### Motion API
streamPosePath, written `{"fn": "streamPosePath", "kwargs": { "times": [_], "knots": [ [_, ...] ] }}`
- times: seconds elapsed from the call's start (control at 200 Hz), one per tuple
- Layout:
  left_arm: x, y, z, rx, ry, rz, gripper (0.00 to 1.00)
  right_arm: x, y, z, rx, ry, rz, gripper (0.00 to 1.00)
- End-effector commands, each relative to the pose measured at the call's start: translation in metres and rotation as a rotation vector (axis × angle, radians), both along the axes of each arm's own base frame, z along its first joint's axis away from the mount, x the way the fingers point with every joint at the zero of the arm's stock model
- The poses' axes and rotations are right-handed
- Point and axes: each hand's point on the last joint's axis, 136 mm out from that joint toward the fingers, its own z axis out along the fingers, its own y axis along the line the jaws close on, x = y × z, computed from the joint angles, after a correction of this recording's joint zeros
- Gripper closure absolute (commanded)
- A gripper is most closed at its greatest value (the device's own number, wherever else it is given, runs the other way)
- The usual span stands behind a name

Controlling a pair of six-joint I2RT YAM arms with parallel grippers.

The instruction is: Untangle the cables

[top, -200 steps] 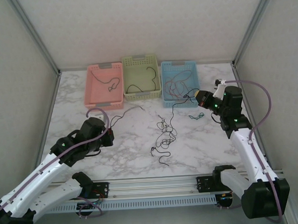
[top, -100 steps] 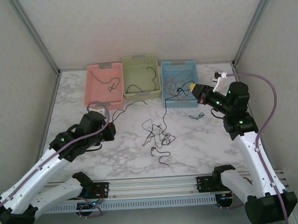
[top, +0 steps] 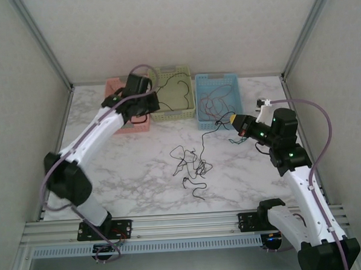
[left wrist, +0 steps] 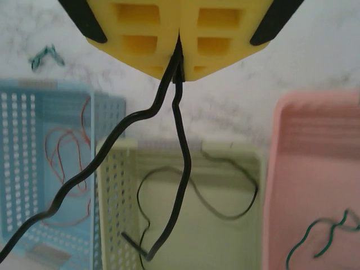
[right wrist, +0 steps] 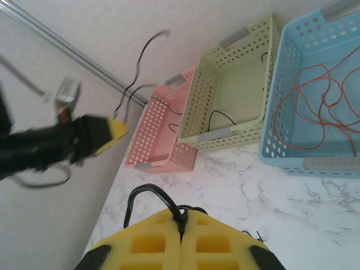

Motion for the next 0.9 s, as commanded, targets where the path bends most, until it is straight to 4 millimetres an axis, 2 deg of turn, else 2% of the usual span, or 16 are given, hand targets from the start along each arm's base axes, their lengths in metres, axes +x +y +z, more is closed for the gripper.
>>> {"fn": "streamPosePath", "kwargs": {
  "times": [0.0, 0.08, 0.175, 0.3, 0.39, 0.496, 0.576, 0.646, 0.721, 0.896],
  "knots": [
    [0.041, -0.008, -0.016, 0.006, 0.023, -0.003, 1.0, -0.01, 0.002, 0.001, -0.014, -0.019, 0.019, 1.0],
    [0.069, -0.011, -0.034, 0.018, 0.045, 0.025, 1.0, -0.014, 0.002, 0.001, -0.021, -0.016, 0.031, 1.0],
    [0.094, -0.011, -0.059, 0.058, 0.082, 0.048, 1.0, -0.021, 0.001, -0.002, -0.04, -0.011, 0.038, 1.0],
    [0.114, -0.011, -0.083, 0.108, 0.123, 0.072, 1.0, -0.025, -0.001, -0.004, -0.055, -0.017, 0.031, 1.0],
    [0.122, -0.013, -0.095, 0.12, 0.143, 0.077, 1.0, -0.026, -0.002, -0.007, -0.063, -0.015, 0.03, 1.0],
    [0.124, -0.014, -0.11, 0.131, 0.169, 0.081, 0.81, -0.024, -0.001, -0.008, -0.063, -0.014, 0.034, 1.0],
    [0.123, -0.013, -0.114, 0.138, 0.179, 0.085, 0.65, -0.023, -0.001, -0.007, -0.063, -0.017, 0.036, 1.0],
    [0.121, -0.014, -0.108, 0.124, 0.176, 0.079, 0.58, -0.023, 0.0, -0.007, -0.062, -0.019, 0.036, 1.0],
    [0.119, -0.017, -0.093, 0.105, 0.156, 0.068, 0.5, -0.022, -0.001, -0.007, -0.064, -0.019, 0.035, 1.0],
    [0.092, -0.025, -0.031, 0.039, 0.057, 0.01, 0.44, -0.023, -0.002, -0.011, -0.071, -0.012, 0.025, 1.0]
  ]
}}
